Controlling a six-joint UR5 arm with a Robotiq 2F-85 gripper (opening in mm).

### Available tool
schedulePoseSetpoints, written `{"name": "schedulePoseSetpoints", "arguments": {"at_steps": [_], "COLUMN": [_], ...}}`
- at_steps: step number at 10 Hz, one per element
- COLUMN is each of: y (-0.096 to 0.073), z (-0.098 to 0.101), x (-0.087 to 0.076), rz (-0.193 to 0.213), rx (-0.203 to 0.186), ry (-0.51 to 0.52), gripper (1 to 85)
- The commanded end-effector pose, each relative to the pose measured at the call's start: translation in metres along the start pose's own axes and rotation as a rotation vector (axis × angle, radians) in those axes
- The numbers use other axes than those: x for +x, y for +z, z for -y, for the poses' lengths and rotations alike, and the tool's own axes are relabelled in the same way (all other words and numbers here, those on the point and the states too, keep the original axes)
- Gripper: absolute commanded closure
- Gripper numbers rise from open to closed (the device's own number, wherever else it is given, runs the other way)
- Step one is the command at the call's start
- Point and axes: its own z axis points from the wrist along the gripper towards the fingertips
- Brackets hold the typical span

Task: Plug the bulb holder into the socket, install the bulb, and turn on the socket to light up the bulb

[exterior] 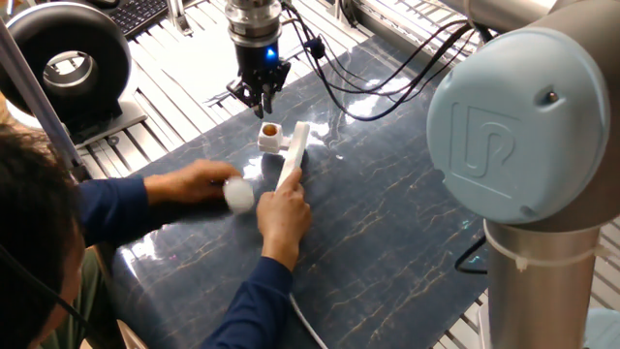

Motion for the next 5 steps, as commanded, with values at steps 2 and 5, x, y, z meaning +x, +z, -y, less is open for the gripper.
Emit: {"name": "schedulePoseSetpoints", "arguments": {"at_steps": [2, 5], "y": [-0.012, -0.021], "z": [-0.020, 0.014], "x": [-0.022, -0.019], "rz": [0.066, 0.055], "rx": [-0.030, 0.083], "ry": [0.017, -0.150], "gripper": [84.7, 84.7]}}
